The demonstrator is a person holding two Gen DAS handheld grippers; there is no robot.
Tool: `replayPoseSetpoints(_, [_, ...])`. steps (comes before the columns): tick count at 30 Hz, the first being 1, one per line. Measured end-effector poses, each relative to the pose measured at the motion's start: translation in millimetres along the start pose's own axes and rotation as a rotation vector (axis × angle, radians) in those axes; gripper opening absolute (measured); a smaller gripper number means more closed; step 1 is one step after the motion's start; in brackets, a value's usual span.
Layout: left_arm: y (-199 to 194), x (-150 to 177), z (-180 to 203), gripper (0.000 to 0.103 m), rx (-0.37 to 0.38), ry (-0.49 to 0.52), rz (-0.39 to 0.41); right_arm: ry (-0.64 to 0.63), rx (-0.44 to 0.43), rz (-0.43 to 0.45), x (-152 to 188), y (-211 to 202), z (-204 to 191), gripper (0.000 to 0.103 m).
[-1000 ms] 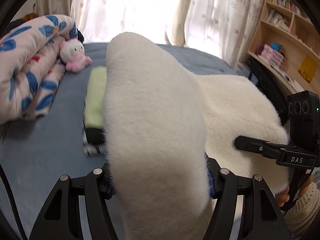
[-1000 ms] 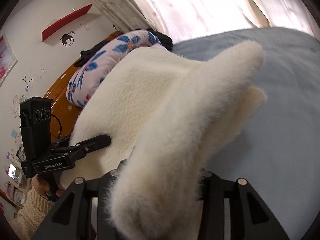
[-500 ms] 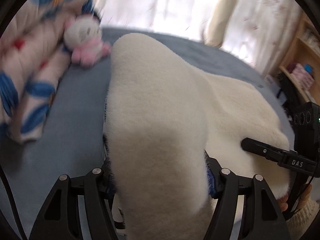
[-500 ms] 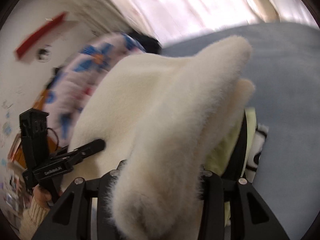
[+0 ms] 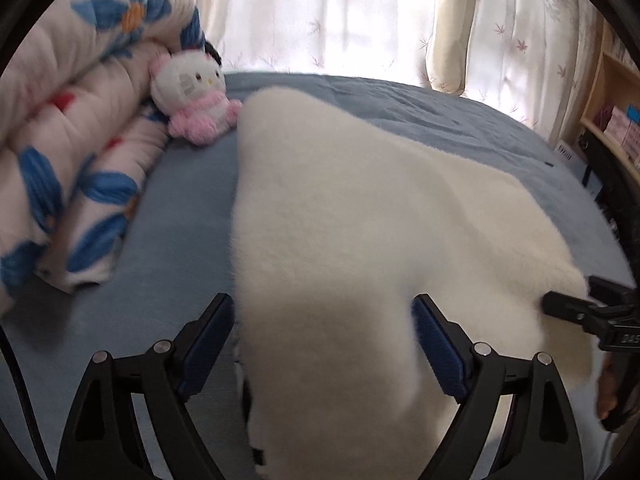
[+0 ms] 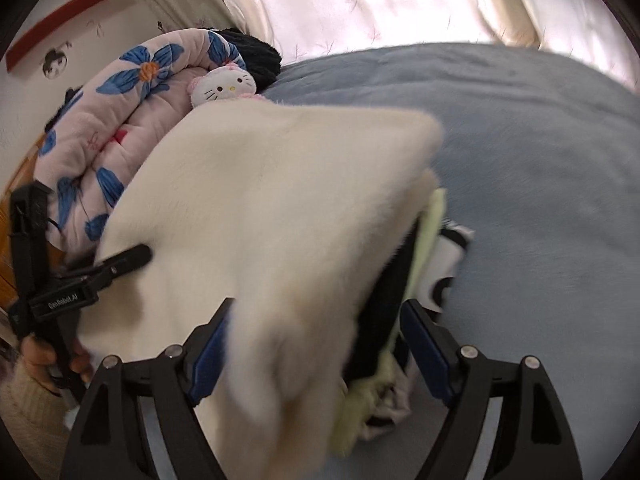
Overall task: Fold large clothes
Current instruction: 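Carry the cardigan with both tools onto the striped clothes stack, then open both tools to release the cardigan on the stack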
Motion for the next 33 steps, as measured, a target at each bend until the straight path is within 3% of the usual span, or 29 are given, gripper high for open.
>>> replayPoseSetpoints(4, [-33.5,-0.2,22.0,0.089,-0.083,0.091,0.084,-0.055,0.084,0.106,6.3,-41.0,-13.6,0.082])
replayPoseSetpoints(8, [-57.5,-6.1,36.3,0.085,-0.081,0.067,0.15,-0.076,0.117,0.227,4.3,-66.2,-33.2,0.082])
replayPoseSetpoints(10, [-56.9,-9.7,40.6,0.061,-0.087,0.066,0.17,-0.092,0.13,0.252,-2.0,-63.1,-45.7,0.081])
replayPoseSetpoints(12, [-46.3,-15.9,42.8,0.043,-0.1,0.068,0.16,-0.089,0.14,0.245,-10.8,-50.4,-53.9,0.076])
replayPoseSetpoints(13, [-36.9,-18.4,42.0,0.036,-0.117,0.064,0.163,-0.081,0.159,0.235,-15.6,-37.3,-55.3,0.073])
replayPoseSetpoints(15, [-18.5,-19.5,38.4,0.032,-0.143,0.037,0.139,-0.068,0.212,0.217,-22.0,-15.2,-55.1,0.068])
replayPoseSetpoints(17, [-4.0,-18.4,35.9,0.031,-0.218,0.048,0.161,-0.039,0.301,0.17,-24.0,14.8,-43.9,0.067])
replayPoseSetpoints(19, [7.9,-20.0,31.2,0.033,-0.25,0.072,0.168,0.0,0.277,0.112,-22.5,40.2,-26.7,0.069])
replayPoseSetpoints(22, [18.8,-23.9,19.0,0.034,-0.225,0.046,0.162,0.065,0.234,0.12,-25.0,50.1,-8.0,0.086])
replayPoseSetpoints(25, [24.6,-23.4,10.3,0.039,-0.215,0.052,0.159,0.074,0.196,0.12,-27.0,53.5,-4.2,0.088])
replayPoseSetpoints(28, [20.9,-21.0,3.3,0.046,-0.182,-0.003,0.164,0.083,0.186,0.12,-26.5,49.2,-7.1,0.088])
replayPoseSetpoints(33, [5.8,-11.5,-6.5,0.062,-0.141,-0.098,0.181,0.023,0.233,0.161,-14.4,19.2,-22.4,0.088])
Point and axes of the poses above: each gripper's, at about its wrist camera, not at the fingertips, and y roughly the way its jaws point, z to its right, x to its underside, the point moved 1 cm from there along y, roughly the way its jaws point, and after that the axes turned 5 degrees about x, right-handed, at the moved point
